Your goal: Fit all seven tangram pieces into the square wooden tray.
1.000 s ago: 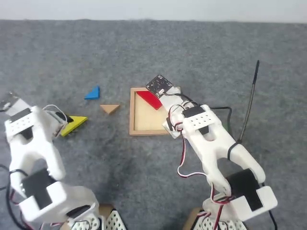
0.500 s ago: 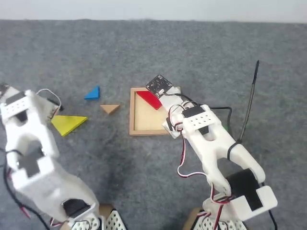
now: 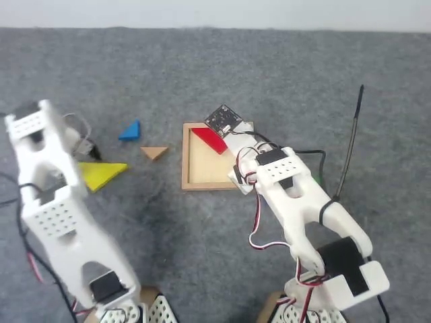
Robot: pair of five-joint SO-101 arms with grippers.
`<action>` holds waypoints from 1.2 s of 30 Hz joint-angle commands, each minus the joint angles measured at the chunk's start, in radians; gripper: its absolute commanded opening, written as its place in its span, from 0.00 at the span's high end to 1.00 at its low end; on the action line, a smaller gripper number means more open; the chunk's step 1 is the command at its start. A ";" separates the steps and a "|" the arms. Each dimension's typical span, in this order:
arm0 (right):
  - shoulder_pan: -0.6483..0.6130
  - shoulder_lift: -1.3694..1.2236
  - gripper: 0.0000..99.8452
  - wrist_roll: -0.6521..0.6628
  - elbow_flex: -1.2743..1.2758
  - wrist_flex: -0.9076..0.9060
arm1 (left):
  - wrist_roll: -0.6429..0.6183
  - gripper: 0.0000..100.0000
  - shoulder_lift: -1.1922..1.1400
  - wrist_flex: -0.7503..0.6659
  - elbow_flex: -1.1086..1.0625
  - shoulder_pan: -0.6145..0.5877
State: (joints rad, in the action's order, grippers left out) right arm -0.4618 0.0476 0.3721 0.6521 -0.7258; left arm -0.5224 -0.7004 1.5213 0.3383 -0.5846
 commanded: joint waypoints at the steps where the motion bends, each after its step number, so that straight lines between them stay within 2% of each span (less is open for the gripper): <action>1: -0.002 0.050 0.99 0.011 -0.008 0.012 | 0.120 0.78 0.015 0.012 0.071 0.101; 8: -0.002 0.051 0.99 0.011 -0.008 0.010 | 0.385 0.78 -0.026 -0.084 0.189 0.247; 11: -0.002 0.051 0.99 0.011 -0.008 0.010 | 0.443 0.78 -0.031 -0.049 0.249 0.265; 14: -0.002 0.053 0.99 0.011 -0.008 0.010 | 0.359 0.77 -0.005 0.077 0.328 0.236; 17: -0.002 0.053 0.99 0.011 -0.008 0.010 | 0.109 0.77 0.021 0.238 0.372 0.155; 18: -0.002 0.053 0.99 0.011 -0.009 0.010 | 0.051 0.77 0.032 0.238 0.358 0.127; 21: -0.002 0.053 0.99 0.011 -0.009 0.010 | -0.002 0.77 0.083 0.235 0.217 0.048; 26: -0.004 0.053 0.99 0.011 -0.012 0.010 | 0.035 0.77 0.242 0.153 -0.116 0.017; 32: -0.004 0.053 0.99 0.011 -0.009 0.010 | 0.026 0.72 0.644 -0.129 -0.607 0.069; 36: -0.004 0.051 0.99 0.011 -0.009 0.010 | -0.031 0.70 0.850 -0.367 -0.832 0.066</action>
State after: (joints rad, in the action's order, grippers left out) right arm -0.4618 0.0476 0.3721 0.6521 -0.7258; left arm -0.5025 -0.0376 1.3203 -0.3675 -0.5217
